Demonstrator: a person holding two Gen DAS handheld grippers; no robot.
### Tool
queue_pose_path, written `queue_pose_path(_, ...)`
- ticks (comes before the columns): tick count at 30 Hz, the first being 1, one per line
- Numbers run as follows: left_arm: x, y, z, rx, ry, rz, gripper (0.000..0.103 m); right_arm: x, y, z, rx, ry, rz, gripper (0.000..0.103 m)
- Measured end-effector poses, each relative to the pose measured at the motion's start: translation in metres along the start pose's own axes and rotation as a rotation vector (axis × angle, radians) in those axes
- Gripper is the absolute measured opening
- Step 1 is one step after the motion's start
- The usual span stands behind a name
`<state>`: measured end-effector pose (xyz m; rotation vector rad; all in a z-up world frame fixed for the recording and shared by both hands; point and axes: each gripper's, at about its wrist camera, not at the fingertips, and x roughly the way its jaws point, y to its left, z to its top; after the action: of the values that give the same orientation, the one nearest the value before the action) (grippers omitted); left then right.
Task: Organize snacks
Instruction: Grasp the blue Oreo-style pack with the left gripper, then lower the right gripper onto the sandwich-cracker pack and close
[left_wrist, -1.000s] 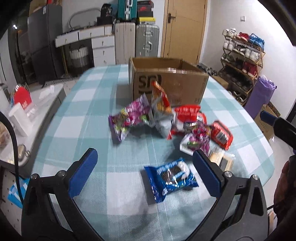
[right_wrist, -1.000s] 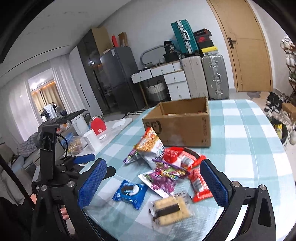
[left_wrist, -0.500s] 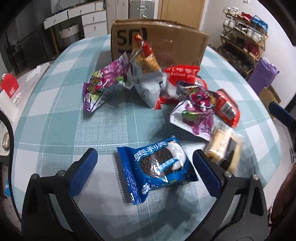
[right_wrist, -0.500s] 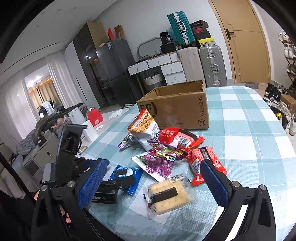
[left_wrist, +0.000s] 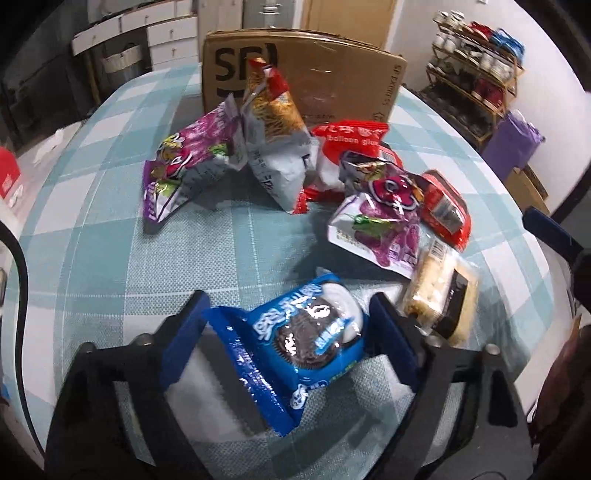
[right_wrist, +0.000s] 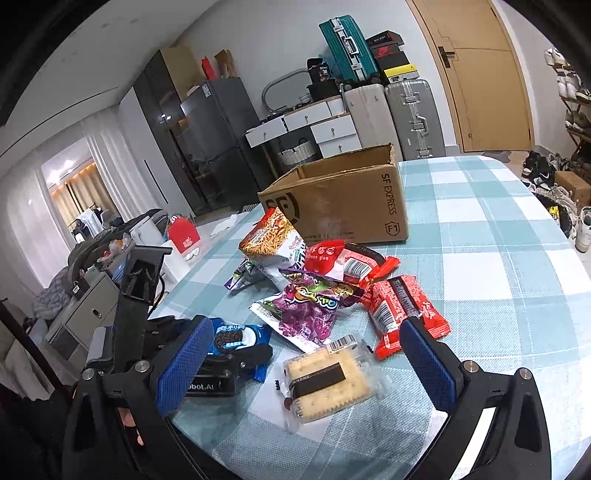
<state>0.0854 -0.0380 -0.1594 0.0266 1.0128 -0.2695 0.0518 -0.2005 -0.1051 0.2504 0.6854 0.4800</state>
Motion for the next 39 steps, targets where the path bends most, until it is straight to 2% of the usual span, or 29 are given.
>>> queue_pose_path(1,-0.001,-0.002,0.001,0.015,0.0,0.004,0.065,0.0,0.0,-0.001,-0.001,0.001,0.0,0.103)
queue_pose_path(2,-0.001,-0.002,0.001,0.02,-0.001,0.002,0.06,0.001,0.001,-0.001,-0.002,0.002,0.0,0.103)
queue_pose_path(3,0.0,-0.001,0.003,0.019,0.001,-0.01,0.06,0.001,0.001,-0.001,-0.002,0.004,0.001,0.102)
queue_pose_path(8,-0.009,0.011,-0.001,0.008,0.001,-0.072,0.045,0.003,0.001,-0.001,0.0,0.009,0.002,0.103)
queue_pose_path(14,-0.011,0.019,0.0,-0.004,-0.008,-0.107,0.041,0.003,0.004,-0.001,-0.008,0.011,0.0,0.103)
queue_pose_path(25,-0.017,0.024,-0.007,0.014,-0.005,-0.129,0.041,0.004,0.004,-0.001,-0.005,0.013,-0.001,0.103)
queue_pose_path(32,-0.027,0.026,0.0,0.016,-0.031,-0.137,0.041,0.001,0.003,-0.004,-0.003,0.019,-0.008,0.103)
queue_pose_path(39,-0.043,0.039,0.002,-0.019,-0.055,-0.122,0.041,0.006,-0.006,-0.016,-0.004,0.081,-0.011,0.103)
